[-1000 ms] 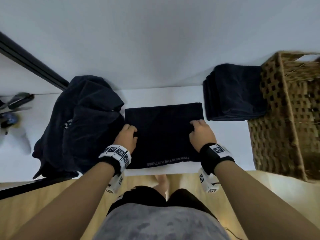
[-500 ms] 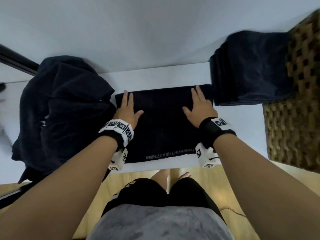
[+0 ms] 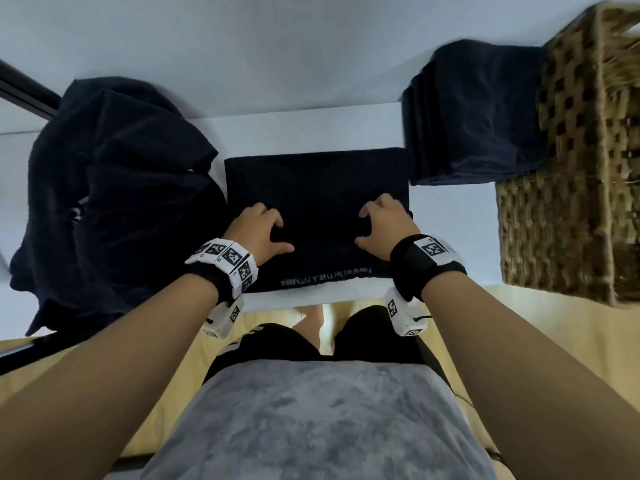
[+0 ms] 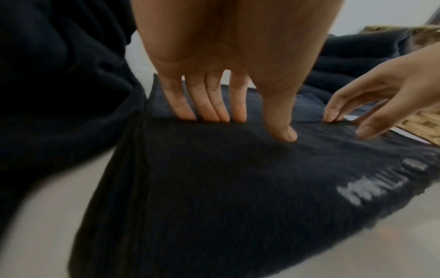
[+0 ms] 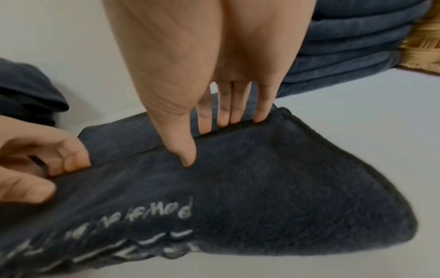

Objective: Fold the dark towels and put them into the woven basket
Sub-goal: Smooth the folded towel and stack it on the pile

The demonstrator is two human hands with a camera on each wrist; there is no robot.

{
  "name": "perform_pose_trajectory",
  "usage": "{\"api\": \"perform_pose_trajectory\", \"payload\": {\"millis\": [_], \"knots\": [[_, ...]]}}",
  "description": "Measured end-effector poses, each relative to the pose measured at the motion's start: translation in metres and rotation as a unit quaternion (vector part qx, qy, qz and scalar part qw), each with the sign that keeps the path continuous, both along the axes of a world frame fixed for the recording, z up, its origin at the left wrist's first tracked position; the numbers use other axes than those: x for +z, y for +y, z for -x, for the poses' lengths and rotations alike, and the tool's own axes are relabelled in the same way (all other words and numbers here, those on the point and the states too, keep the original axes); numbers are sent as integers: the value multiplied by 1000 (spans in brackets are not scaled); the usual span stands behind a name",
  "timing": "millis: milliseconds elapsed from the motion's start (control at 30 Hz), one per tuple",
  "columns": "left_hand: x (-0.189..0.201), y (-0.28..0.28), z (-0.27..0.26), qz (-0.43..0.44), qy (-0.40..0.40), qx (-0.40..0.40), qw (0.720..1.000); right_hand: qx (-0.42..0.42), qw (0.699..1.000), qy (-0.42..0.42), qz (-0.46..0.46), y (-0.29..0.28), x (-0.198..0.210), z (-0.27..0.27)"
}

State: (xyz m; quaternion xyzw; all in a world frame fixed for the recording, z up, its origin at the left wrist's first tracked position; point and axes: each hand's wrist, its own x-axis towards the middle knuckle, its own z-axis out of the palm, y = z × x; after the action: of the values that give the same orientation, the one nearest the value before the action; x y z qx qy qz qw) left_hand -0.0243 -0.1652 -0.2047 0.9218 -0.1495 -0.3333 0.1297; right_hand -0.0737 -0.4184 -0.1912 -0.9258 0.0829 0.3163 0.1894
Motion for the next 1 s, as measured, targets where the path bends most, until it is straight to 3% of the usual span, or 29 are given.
{"api": "perform_pose_trajectory", "payload": {"millis": [100, 267, 367, 433, 633, 833, 1000], "knots": [[-5, 8, 17, -45, 33, 12, 998, 26, 999, 12, 29, 0, 3, 14], [-2, 9, 26, -139, 85, -79, 983, 97, 987, 78, 106, -2, 6, 28], [7, 6, 10, -126, 131, -82, 980, 123, 982, 88, 114, -7, 14, 15], [17, 5, -10, -97, 132, -74, 984, 97, 990, 65, 81, -12, 22, -1], [38, 14, -53, 5, 17, 68, 998, 8, 997, -21, 67, -26, 30, -42], [16, 25, -40, -43, -16, 120, 992, -39, 995, 23, 85, -28, 16, -37], [18, 26, -38, 69, -128, 271, 952, -133, 989, -36, 45, -33, 19, -39]]}}
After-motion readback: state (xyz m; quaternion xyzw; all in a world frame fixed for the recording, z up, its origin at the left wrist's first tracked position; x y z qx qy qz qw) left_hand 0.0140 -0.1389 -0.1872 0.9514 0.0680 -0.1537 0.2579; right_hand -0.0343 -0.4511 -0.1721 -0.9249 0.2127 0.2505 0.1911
